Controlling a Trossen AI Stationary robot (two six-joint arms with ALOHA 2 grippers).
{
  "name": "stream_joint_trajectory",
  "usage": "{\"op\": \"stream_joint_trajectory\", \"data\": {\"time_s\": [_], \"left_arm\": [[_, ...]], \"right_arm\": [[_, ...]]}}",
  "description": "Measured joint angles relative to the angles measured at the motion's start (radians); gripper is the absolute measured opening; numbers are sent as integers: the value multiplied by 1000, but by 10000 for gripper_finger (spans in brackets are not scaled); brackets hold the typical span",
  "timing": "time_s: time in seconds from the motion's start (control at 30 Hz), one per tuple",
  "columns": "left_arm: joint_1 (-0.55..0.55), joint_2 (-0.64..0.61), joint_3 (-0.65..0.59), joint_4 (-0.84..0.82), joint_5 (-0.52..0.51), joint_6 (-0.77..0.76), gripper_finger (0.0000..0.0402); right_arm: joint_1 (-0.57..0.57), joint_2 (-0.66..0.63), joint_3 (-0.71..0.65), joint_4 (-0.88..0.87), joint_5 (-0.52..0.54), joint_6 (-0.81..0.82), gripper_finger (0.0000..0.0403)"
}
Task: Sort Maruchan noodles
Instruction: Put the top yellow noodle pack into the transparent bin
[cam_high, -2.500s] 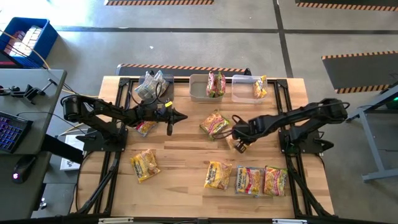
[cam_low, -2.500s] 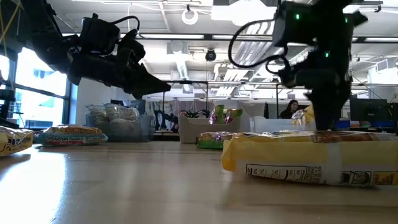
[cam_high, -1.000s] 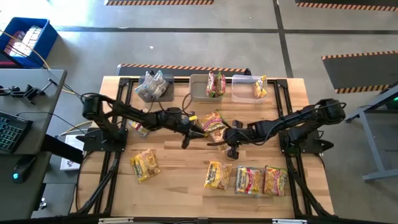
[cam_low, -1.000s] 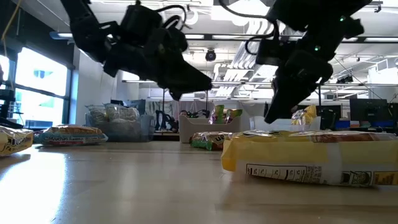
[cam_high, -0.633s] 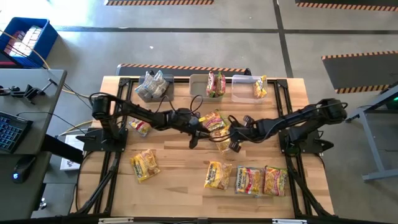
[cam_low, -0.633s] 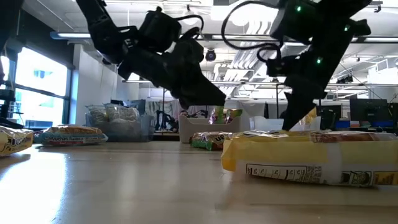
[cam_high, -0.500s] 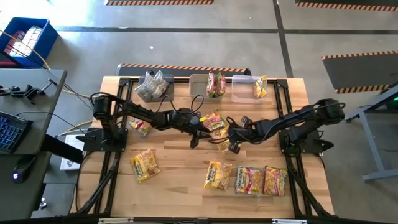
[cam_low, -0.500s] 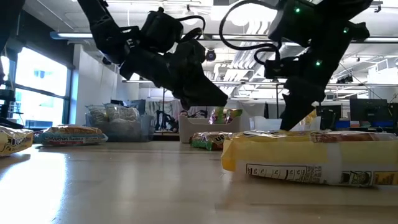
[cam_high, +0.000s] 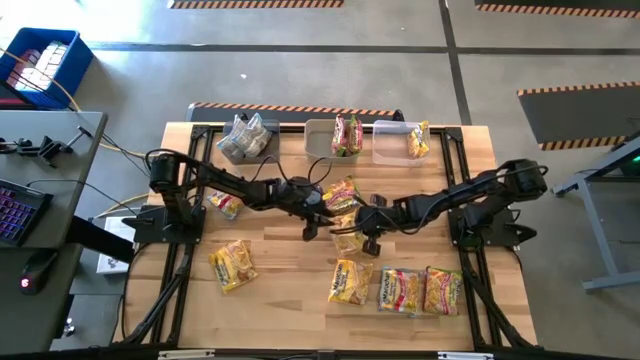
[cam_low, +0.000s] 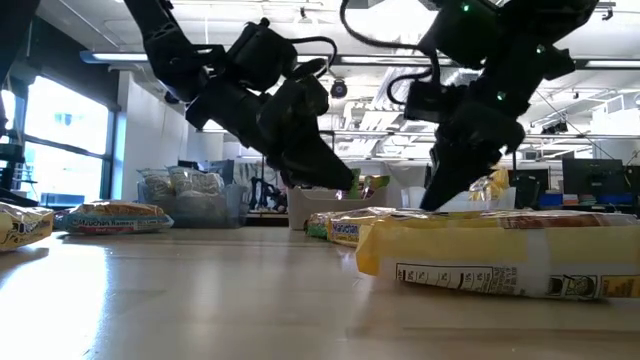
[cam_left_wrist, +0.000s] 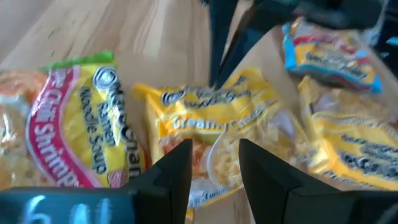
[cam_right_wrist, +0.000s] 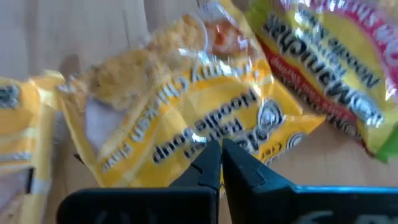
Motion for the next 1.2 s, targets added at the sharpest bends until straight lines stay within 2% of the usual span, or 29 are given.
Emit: {"op": "stream_joint_trajectory", "data": {"time_s": [0.23, 0.43, 0.6, 0.9, 1.2], "left_arm": [[-2, 0, 0, -109, -89, 83, 167], [-1, 0, 0, -143, -93, 204, 203], [-10, 0, 0, -132, -87, 304, 211], [-34, 0, 0, -139, -71, 310, 184], [-34, 0, 0, -138, -71, 339, 98]], "right_arm": [[0, -38, 4, -1, 0, -22, 0], [0, -38, 4, 2, -2, -30, 0], [0, -38, 4, 5, -2, -70, 0], [-20, -38, 4, 15, -52, -155, 0], [-21, -38, 4, 58, -48, -170, 0]]}}
